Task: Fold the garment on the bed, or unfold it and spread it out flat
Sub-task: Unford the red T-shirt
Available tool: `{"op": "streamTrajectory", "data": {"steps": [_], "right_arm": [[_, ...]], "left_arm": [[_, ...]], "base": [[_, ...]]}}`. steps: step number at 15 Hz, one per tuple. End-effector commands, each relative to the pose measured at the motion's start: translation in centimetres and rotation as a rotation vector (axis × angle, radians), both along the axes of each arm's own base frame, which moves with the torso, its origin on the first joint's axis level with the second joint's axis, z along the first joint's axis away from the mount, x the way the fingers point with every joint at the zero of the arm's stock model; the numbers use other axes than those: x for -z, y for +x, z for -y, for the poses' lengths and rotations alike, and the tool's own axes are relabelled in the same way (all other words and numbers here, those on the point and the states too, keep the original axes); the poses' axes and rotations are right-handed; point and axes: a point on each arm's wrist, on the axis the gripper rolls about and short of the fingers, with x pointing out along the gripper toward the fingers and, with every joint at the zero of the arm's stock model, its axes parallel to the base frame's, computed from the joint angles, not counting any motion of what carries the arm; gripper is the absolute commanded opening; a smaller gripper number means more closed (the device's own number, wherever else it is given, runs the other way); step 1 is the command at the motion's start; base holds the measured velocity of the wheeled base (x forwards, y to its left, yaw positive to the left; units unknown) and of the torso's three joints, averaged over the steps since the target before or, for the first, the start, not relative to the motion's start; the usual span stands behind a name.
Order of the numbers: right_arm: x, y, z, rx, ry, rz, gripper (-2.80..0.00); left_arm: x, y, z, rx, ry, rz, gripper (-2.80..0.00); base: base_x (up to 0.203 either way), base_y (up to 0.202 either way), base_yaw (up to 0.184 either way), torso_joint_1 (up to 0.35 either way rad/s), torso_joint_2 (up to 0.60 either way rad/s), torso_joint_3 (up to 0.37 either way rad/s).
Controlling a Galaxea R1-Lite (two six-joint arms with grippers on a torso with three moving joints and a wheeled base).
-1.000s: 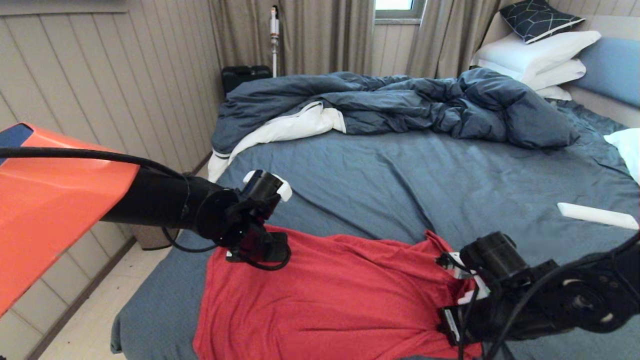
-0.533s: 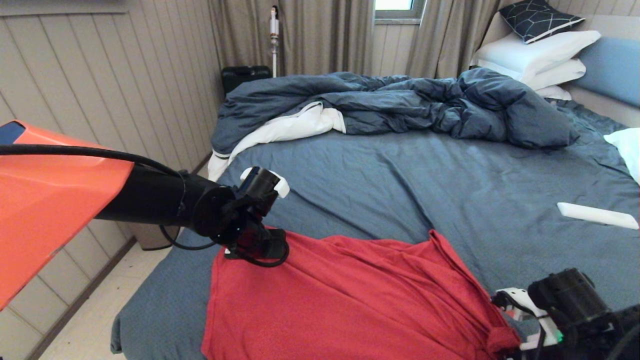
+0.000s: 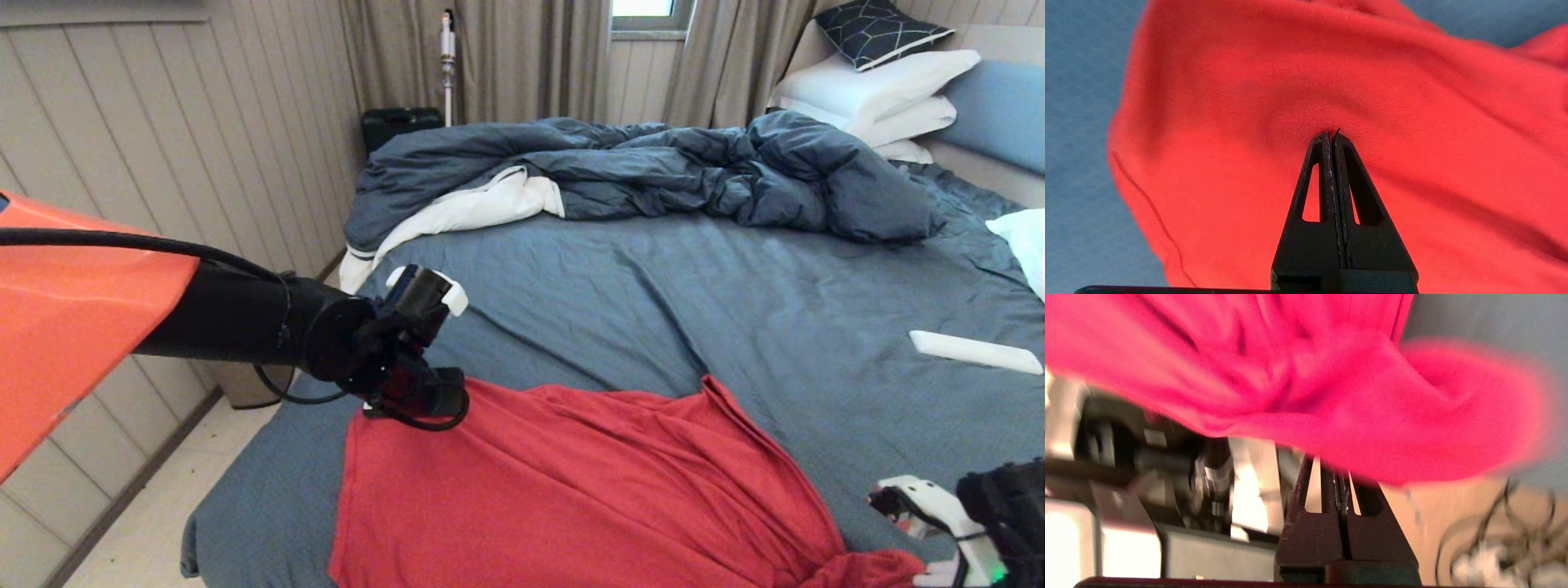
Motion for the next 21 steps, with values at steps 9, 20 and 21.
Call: {"op": "streamTrajectory", "data": {"steps": [9, 20, 21], "right_arm": [[-10.7, 4.9, -0.4, 0.051, 0.084, 0.369, -2.8], [-7.6, 10.5, -1.2, 0.132, 0.152, 0.195, -2.8], [-8.6, 11.7, -1.2, 0.145, 0.167, 0.228, -2.8]], "left_arm": [[-5.5, -2.4, -3.2, -0.04, -0.075, 0.11, -2.8], [-6.6, -2.6, -4.2, -0.045, -0.106, 0.123, -2.8], [-6.8, -2.5, -4.9, -0.06, -0.105, 0.128, -2.8]], "base": [[0.0, 0.0, 0.0, 0.0, 0.0, 0.0], [0.0, 0.0, 0.0, 0.0, 0.0, 0.0], [0.0, 0.0, 0.0, 0.0, 0.0, 0.0]]}}
